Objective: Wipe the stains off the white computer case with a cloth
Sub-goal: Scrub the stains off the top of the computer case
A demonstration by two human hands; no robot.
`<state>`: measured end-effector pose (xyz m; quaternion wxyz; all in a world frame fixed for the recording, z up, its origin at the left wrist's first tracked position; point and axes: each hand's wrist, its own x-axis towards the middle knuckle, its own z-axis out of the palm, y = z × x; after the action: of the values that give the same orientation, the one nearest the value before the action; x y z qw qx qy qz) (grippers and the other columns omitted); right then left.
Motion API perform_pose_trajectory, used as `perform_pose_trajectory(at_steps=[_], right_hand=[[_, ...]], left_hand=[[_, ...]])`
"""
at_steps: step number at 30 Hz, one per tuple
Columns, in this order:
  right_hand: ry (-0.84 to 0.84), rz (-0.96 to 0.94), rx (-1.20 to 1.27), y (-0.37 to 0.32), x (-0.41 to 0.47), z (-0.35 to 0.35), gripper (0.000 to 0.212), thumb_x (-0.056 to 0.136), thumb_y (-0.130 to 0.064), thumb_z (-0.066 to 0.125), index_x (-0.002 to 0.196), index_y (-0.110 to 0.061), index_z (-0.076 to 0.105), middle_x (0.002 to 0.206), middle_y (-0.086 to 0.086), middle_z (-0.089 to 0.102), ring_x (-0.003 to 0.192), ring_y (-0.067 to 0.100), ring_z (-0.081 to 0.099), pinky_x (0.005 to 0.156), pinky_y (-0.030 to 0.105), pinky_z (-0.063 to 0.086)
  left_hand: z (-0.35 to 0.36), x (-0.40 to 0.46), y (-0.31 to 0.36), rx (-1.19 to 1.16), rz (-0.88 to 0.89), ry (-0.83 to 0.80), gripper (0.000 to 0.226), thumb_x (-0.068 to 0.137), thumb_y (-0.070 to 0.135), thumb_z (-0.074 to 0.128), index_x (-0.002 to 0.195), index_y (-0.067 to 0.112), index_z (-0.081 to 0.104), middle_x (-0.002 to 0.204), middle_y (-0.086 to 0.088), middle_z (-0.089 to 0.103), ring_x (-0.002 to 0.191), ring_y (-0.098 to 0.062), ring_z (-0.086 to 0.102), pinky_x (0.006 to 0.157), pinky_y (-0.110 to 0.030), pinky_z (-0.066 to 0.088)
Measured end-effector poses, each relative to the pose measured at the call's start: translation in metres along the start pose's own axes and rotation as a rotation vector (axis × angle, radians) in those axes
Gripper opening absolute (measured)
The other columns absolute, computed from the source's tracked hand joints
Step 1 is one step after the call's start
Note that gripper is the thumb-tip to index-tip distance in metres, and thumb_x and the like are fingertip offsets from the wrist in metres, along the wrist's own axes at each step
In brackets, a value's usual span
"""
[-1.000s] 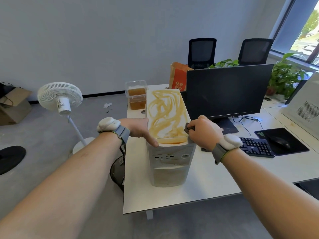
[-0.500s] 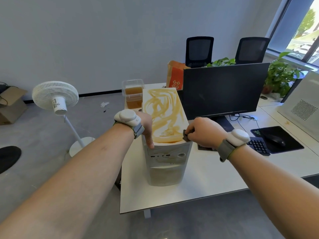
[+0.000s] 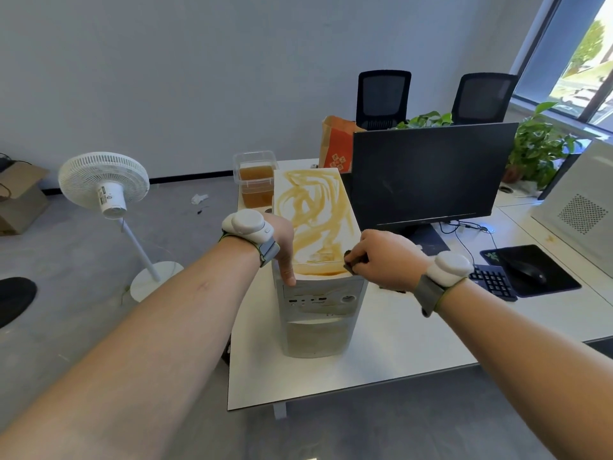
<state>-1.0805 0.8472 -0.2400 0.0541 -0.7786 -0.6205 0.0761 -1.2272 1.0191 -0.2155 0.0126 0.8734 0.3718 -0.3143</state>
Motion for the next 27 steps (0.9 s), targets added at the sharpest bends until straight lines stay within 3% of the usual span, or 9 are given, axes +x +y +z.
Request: perform_pose_trajectory(at_steps=[3,6,11,14,17,19,22,25,27], right_hand=[[0.048,0.04,0.072,-0.003,0.013,-0.012,0.028,0.095,-0.034,0.06,0.117,-0.033,0.077,0.108,-0.011,0.069,0.088,0.011,0.064,0.08,0.034,0.06],[0.158,0.159,0.08,-0.01,0.029,-0.006,0.039,0.096,-0.037,0.057,0.134,-0.035,0.063,0.124,-0.006,0.064,0.103,0.022,0.064,0.085,0.042,0.059],[0.166,0.107,-0.021,-0.023,0.023,0.013,0.026,0.098,-0.03,0.052,0.115,-0.031,0.072,0.105,-0.006,0.052,0.087,0.022,0.059,0.073,0.035,0.054],[0.091,0.015,-0.054,-0.015,0.004,0.008,0.021,0.096,-0.028,0.056,0.104,-0.026,0.076,0.095,-0.007,0.05,0.083,0.02,0.058,0.071,0.034,0.053],[0.001,0.004,-0.031,-0.006,0.001,-0.005,0.018,0.092,-0.028,0.062,0.097,-0.024,0.079,0.09,-0.007,0.058,0.083,0.017,0.06,0.076,0.037,0.057],[0.066,0.057,0.03,-0.004,0.011,-0.008,0.018,0.092,-0.031,0.063,0.098,-0.026,0.079,0.091,-0.007,0.059,0.083,0.018,0.062,0.076,0.038,0.058],[0.24,0.147,0.049,-0.013,0.024,0.008,0.022,0.097,-0.034,0.056,0.109,-0.03,0.075,0.098,-0.004,0.051,0.082,0.022,0.058,0.067,0.034,0.053],[0.236,0.148,0.015,-0.025,0.017,0.023,0.023,0.096,-0.027,0.056,0.109,-0.031,0.074,0.097,-0.005,0.045,0.075,0.024,0.056,0.06,0.028,0.043],[0.211,0.095,0.022,-0.02,0.007,0.022,0.022,0.095,-0.026,0.058,0.108,-0.029,0.076,0.094,-0.007,0.045,0.077,0.024,0.057,0.063,0.031,0.048]], left_hand=[[0.0,0.001,0.0,-0.001,-0.025,-0.029,0.07,0.066,0.066,0.085,0.095,0.006,0.064,0.092,-0.006,0.061,0.083,-0.023,0.057,0.078,-0.036,0.049],[-0.001,0.005,0.003,-0.014,-0.031,0.01,0.054,0.071,0.058,0.086,0.09,0.012,0.065,0.096,-0.004,0.061,0.086,-0.022,0.055,0.082,-0.035,0.049],[0.002,0.007,0.004,0.07,-0.024,0.019,0.068,0.072,0.074,0.075,0.088,0.009,0.061,0.083,-0.002,0.051,0.066,-0.021,0.047,0.07,-0.03,0.042],[0.0,0.006,0.004,0.079,-0.011,-0.028,0.069,0.074,0.071,0.075,0.093,0.006,0.061,0.089,-0.004,0.055,0.079,-0.023,0.052,0.073,-0.032,0.044],[-0.001,0.007,0.002,0.073,0.02,-0.017,0.063,0.076,0.068,0.076,0.088,0.008,0.061,0.087,-0.004,0.055,0.078,-0.021,0.052,0.072,-0.031,0.043],[0.002,0.008,0.001,0.063,0.021,-0.018,0.062,0.078,0.067,0.075,0.089,0.008,0.061,0.09,-0.005,0.056,0.08,-0.022,0.053,0.073,-0.031,0.043],[0.003,0.016,0.001,0.04,0.011,0.053,0.058,0.074,0.07,0.077,0.072,0.015,0.055,0.075,-0.001,0.053,0.065,-0.02,0.049,0.062,-0.026,0.042],[0.007,0.02,-0.004,0.089,0.053,0.081,0.048,0.067,0.053,0.091,0.072,0.018,0.058,0.075,0.001,0.056,0.071,-0.02,0.053,0.067,-0.029,0.045],[0.011,0.022,-0.006,0.141,0.075,0.076,0.062,0.066,0.069,0.084,0.071,0.015,0.054,0.071,0.002,0.05,0.062,-0.016,0.047,0.058,-0.028,0.039]])
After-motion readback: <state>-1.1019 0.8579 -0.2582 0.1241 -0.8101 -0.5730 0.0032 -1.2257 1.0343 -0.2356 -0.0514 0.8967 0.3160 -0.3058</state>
